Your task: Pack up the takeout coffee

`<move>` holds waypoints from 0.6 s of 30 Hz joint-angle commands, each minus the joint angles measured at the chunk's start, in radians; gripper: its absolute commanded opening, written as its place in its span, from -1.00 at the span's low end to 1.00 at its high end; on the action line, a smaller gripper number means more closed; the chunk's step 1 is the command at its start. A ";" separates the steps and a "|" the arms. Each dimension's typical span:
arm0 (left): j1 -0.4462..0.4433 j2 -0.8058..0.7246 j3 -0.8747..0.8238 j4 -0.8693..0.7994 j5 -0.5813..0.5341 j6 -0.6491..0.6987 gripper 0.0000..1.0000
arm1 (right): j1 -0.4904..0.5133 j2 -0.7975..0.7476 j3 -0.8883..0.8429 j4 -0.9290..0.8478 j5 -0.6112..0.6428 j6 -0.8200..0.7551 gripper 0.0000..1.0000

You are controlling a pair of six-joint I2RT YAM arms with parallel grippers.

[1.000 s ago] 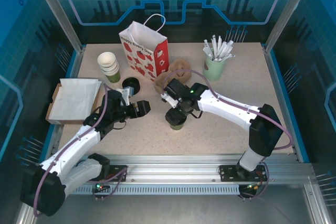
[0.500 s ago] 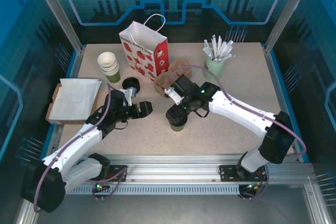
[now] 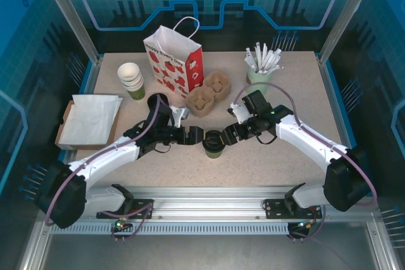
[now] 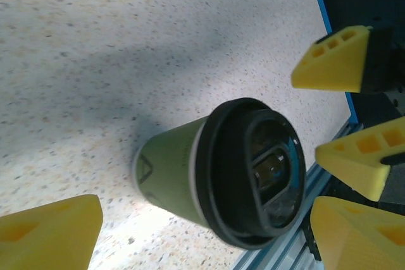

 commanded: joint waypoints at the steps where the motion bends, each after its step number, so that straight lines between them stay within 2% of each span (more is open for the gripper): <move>1: -0.007 0.049 0.049 0.003 0.018 0.042 0.66 | -0.020 0.005 -0.020 0.101 -0.115 0.029 0.58; 10: -0.012 0.119 0.042 0.019 0.053 0.032 0.35 | -0.039 0.048 -0.063 0.155 -0.136 0.041 0.47; 18: -0.011 0.136 -0.003 0.052 0.045 0.018 0.25 | -0.050 0.087 -0.132 0.200 -0.130 0.053 0.26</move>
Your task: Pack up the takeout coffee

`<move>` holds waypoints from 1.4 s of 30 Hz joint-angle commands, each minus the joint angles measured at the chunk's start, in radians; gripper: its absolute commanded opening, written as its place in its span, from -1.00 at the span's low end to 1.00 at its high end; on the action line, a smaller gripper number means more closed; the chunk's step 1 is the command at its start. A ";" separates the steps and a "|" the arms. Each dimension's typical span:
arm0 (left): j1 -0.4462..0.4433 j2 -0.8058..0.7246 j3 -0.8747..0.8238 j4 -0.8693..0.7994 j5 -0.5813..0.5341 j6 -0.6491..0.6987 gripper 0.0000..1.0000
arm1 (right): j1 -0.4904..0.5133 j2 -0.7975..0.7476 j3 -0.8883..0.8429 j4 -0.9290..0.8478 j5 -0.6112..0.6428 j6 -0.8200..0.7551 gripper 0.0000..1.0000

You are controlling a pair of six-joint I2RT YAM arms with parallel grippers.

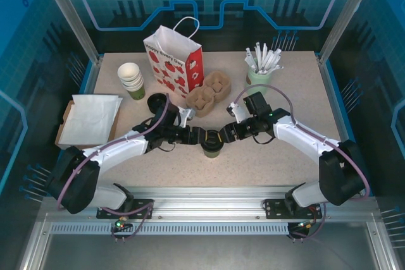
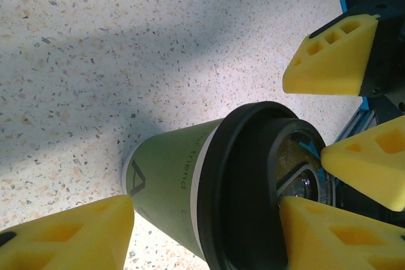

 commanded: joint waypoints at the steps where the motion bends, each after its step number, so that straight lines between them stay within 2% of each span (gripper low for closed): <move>1: -0.005 0.013 -0.032 0.020 0.015 0.000 0.24 | -0.015 0.032 -0.059 0.007 0.030 0.005 0.24; 9: -0.005 0.022 -0.074 0.042 -0.002 -0.009 0.14 | -0.029 0.024 -0.110 0.027 0.045 0.013 0.09; 13: -0.006 0.019 -0.055 0.080 0.025 -0.043 0.15 | -0.026 -0.004 -0.069 0.020 0.026 0.020 0.10; 17: -0.006 0.008 -0.015 0.085 0.020 -0.054 0.30 | -0.019 -0.041 -0.007 0.000 0.002 0.024 0.14; 23: -0.004 -0.026 0.011 0.107 0.009 -0.074 0.60 | -0.018 -0.099 0.038 -0.032 -0.028 0.020 0.34; 27: -0.001 -0.088 -0.004 0.069 -0.016 -0.052 0.67 | -0.023 -0.138 0.039 -0.086 0.013 -0.007 0.44; 33: -0.008 -0.108 -0.041 0.037 0.022 -0.118 0.67 | -0.026 -0.156 0.005 -0.098 0.056 -0.019 0.47; 40: -0.028 -0.060 -0.040 0.055 0.035 -0.151 0.59 | -0.020 -0.138 -0.001 -0.082 0.018 -0.013 0.45; 42: -0.044 -0.043 -0.042 0.071 0.041 -0.162 0.53 | -0.013 -0.128 -0.010 -0.061 -0.028 -0.001 0.42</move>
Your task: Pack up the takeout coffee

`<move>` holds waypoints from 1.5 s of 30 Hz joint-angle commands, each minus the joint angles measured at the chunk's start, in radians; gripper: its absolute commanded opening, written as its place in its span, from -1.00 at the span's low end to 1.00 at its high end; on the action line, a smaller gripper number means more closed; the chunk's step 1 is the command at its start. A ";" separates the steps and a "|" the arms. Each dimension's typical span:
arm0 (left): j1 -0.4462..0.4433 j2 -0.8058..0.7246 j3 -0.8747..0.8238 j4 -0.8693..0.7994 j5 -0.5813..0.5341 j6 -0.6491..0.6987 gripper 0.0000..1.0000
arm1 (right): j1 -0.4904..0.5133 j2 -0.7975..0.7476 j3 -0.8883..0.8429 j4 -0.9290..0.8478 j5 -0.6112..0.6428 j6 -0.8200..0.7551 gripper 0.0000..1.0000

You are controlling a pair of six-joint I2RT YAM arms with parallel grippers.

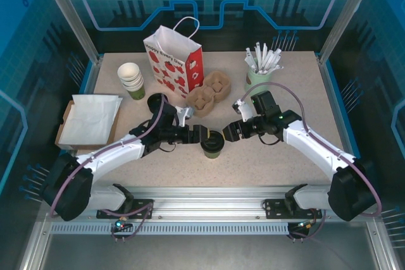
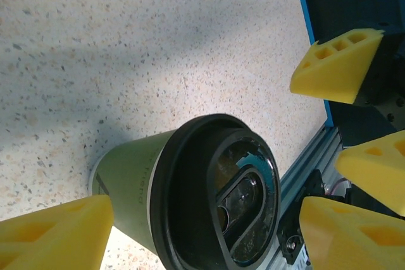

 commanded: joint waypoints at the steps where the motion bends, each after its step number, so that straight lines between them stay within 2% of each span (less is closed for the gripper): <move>1: -0.025 0.028 -0.013 0.016 0.038 -0.032 0.51 | 0.007 0.018 -0.019 0.018 -0.076 0.009 0.41; 10: -0.034 0.045 -0.031 0.029 0.032 -0.042 0.34 | 0.033 0.105 -0.029 0.110 -0.128 0.060 0.28; 25: -0.065 0.068 -0.044 0.106 0.049 -0.088 0.18 | 0.032 0.119 -0.068 0.109 -0.124 0.056 0.03; 40: -0.165 0.226 0.078 0.179 0.039 -0.117 0.17 | -0.097 -0.045 -0.156 0.005 -0.088 0.027 0.00; 45: -0.198 0.291 0.136 0.185 0.036 -0.120 0.18 | -0.148 -0.110 -0.188 -0.027 -0.028 0.032 0.00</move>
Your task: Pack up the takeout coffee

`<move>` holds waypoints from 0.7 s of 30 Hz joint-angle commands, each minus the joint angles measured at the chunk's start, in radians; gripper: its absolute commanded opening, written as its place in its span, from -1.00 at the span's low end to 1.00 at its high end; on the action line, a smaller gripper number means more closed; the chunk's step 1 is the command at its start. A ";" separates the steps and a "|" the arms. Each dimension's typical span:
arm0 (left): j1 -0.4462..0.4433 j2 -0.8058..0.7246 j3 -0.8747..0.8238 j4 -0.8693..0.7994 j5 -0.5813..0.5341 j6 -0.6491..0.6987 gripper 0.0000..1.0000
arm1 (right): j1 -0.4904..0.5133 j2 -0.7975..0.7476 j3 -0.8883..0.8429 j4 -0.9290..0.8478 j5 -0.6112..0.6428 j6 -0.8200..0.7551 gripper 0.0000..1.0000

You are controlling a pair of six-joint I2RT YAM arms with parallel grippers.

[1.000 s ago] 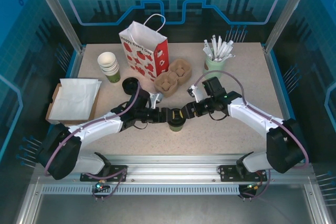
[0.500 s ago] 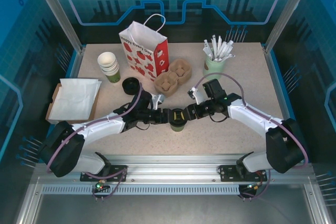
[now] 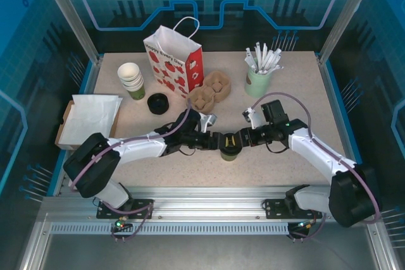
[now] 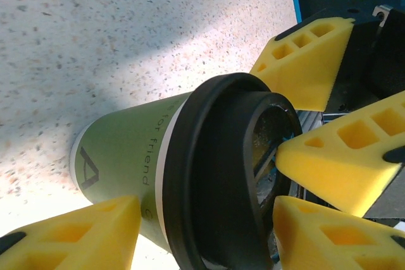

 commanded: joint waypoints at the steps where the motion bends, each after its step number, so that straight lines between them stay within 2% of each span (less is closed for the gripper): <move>1: -0.019 0.037 0.045 0.002 0.014 -0.011 0.18 | -0.032 -0.046 -0.022 -0.048 0.048 -0.007 0.01; 5: -0.020 0.047 0.066 -0.004 0.005 -0.007 0.22 | -0.059 -0.076 -0.021 -0.052 0.056 -0.001 0.04; 10: -0.016 0.006 0.092 -0.064 -0.021 0.060 0.42 | -0.069 -0.103 0.005 -0.054 0.059 0.001 0.20; 15: 0.049 -0.136 0.153 -0.275 -0.142 0.287 0.58 | -0.039 -0.185 0.073 -0.028 0.112 -0.022 0.47; 18: 0.113 -0.187 0.193 -0.363 -0.216 0.445 0.60 | 0.012 -0.212 0.111 0.002 0.196 -0.061 0.54; 21: 0.175 -0.167 0.269 -0.453 -0.270 0.574 0.60 | 0.064 -0.205 0.129 0.051 0.239 -0.078 0.56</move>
